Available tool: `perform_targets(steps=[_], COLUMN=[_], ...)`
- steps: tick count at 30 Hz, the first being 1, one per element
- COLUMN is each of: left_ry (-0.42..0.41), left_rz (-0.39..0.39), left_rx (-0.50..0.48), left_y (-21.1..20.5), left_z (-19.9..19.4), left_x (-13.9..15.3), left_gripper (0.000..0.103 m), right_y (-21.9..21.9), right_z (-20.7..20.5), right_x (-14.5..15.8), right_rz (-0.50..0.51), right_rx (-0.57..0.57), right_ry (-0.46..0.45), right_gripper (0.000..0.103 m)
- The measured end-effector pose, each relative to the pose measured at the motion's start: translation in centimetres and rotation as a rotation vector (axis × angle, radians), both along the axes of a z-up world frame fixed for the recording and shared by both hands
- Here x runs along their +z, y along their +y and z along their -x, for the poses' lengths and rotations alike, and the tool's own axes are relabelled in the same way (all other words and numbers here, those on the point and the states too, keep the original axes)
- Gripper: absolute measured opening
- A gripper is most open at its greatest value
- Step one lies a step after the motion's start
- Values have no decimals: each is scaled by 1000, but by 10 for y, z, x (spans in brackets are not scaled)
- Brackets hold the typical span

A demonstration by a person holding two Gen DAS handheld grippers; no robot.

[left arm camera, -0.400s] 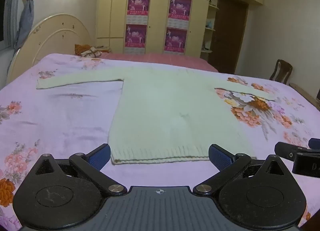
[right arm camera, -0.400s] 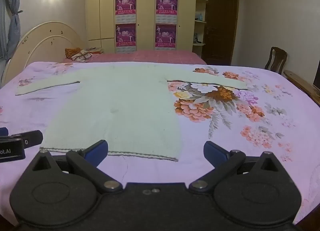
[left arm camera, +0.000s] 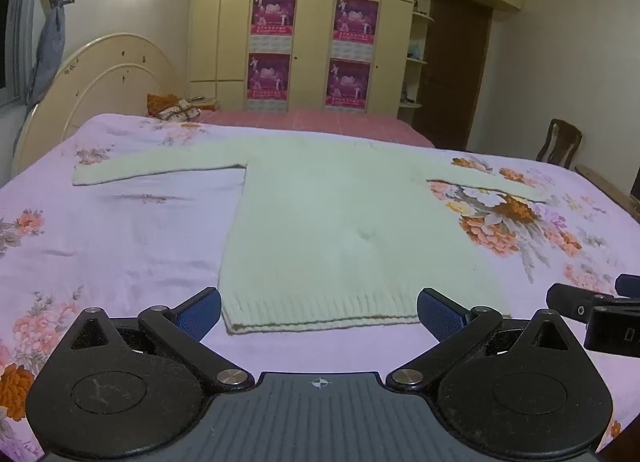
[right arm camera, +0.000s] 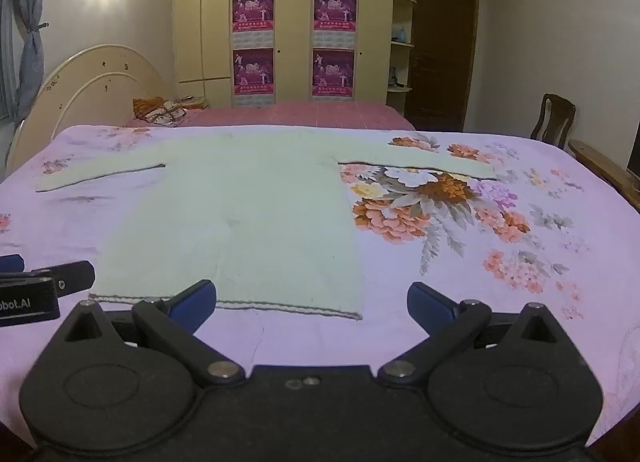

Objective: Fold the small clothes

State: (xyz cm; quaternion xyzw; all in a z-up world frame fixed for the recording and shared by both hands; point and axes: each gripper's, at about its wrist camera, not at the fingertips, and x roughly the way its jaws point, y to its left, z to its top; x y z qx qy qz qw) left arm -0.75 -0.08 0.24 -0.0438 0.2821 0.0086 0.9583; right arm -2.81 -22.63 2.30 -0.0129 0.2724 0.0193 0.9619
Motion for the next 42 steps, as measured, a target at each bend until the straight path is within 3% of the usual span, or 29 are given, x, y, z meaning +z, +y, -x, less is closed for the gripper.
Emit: perform_targets(steps=[42], left_ry=[13], left_rz=[-21], left_rx=[-17], left_y=[-2], left_z=[-4], left_x=[-1], left_gripper=[103], right_y=[8], right_z=[-5], right_x=[0], right_rz=[-15], right_rx=[-14], right_ry=[-6], right_gripper=[102])
